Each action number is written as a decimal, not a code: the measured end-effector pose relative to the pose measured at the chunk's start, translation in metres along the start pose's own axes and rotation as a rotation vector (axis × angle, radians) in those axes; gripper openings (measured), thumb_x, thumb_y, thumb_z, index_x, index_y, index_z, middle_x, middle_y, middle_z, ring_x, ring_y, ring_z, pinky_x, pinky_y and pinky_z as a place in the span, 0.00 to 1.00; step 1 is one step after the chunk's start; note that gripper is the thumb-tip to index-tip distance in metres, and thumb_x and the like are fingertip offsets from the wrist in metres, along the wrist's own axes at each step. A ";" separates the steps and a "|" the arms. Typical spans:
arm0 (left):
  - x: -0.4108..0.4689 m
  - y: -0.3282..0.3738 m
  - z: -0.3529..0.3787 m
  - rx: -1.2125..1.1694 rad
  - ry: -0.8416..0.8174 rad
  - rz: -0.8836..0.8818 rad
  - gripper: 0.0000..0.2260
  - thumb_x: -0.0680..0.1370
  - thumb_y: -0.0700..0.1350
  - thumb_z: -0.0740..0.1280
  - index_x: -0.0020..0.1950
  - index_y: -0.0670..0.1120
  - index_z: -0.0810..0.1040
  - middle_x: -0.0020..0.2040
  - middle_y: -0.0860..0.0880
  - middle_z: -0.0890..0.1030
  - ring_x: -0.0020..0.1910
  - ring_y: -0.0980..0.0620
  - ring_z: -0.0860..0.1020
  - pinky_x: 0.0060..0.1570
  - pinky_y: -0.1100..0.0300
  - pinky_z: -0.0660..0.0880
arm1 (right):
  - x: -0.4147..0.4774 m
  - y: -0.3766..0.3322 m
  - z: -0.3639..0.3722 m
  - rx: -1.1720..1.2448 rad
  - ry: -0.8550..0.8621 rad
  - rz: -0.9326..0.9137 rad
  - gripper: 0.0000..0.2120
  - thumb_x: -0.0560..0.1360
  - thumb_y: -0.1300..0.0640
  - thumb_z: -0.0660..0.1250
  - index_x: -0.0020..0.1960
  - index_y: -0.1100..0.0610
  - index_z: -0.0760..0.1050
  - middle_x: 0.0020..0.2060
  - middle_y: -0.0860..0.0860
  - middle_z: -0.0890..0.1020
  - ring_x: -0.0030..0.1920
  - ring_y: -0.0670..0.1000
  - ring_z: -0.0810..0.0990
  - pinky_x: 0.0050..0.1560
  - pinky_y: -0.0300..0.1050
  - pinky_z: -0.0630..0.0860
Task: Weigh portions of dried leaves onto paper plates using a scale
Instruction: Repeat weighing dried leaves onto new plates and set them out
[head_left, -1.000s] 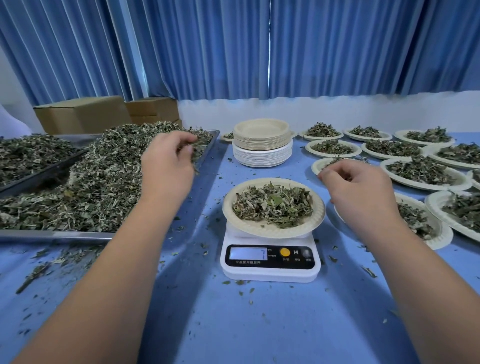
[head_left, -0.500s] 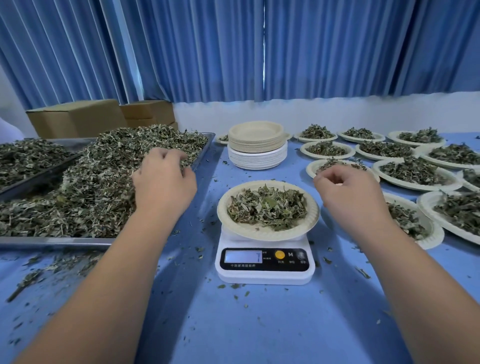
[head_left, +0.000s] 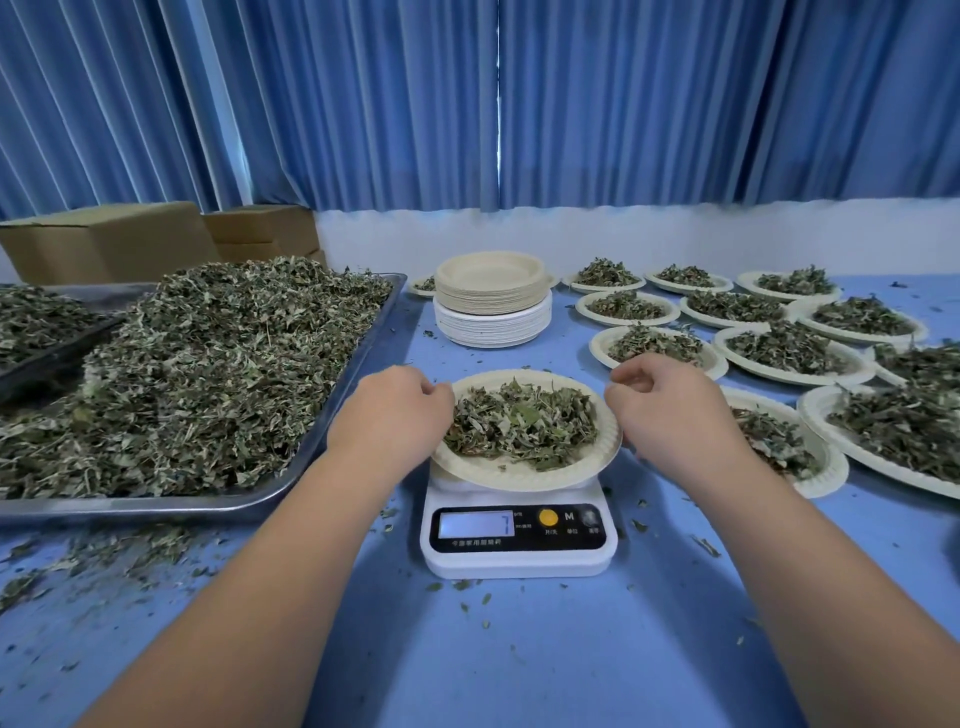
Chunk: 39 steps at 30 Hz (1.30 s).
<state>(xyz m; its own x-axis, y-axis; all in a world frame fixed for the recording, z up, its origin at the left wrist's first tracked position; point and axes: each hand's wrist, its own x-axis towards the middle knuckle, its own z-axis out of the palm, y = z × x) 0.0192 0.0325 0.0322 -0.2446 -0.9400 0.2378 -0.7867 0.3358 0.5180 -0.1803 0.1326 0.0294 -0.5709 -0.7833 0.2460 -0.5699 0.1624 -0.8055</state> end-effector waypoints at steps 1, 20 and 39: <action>0.000 0.000 -0.001 -0.045 -0.007 -0.005 0.17 0.79 0.49 0.60 0.33 0.43 0.68 0.28 0.46 0.68 0.29 0.47 0.65 0.34 0.57 0.64 | 0.000 0.000 0.000 0.009 0.002 -0.002 0.09 0.75 0.58 0.64 0.54 0.55 0.77 0.43 0.49 0.80 0.40 0.54 0.80 0.41 0.47 0.77; -0.034 0.056 0.011 -1.245 -0.340 -0.095 0.13 0.79 0.37 0.60 0.54 0.44 0.83 0.47 0.42 0.84 0.34 0.49 0.80 0.31 0.55 0.79 | -0.039 0.010 -0.073 0.313 0.216 0.138 0.07 0.74 0.64 0.69 0.48 0.54 0.80 0.42 0.50 0.83 0.33 0.46 0.75 0.37 0.42 0.71; -0.223 0.261 0.084 -1.609 -0.916 0.022 0.17 0.80 0.33 0.59 0.41 0.43 0.85 0.38 0.45 0.85 0.30 0.54 0.81 0.27 0.60 0.78 | -0.199 0.097 -0.334 0.136 0.489 0.339 0.08 0.74 0.67 0.68 0.51 0.58 0.80 0.42 0.55 0.84 0.39 0.54 0.81 0.46 0.50 0.79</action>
<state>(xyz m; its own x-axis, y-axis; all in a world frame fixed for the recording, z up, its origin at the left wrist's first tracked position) -0.1793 0.3249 0.0460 -0.8711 -0.4854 0.0743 0.3183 -0.4429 0.8382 -0.3193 0.5045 0.0823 -0.9308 -0.3302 0.1569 -0.2467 0.2508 -0.9361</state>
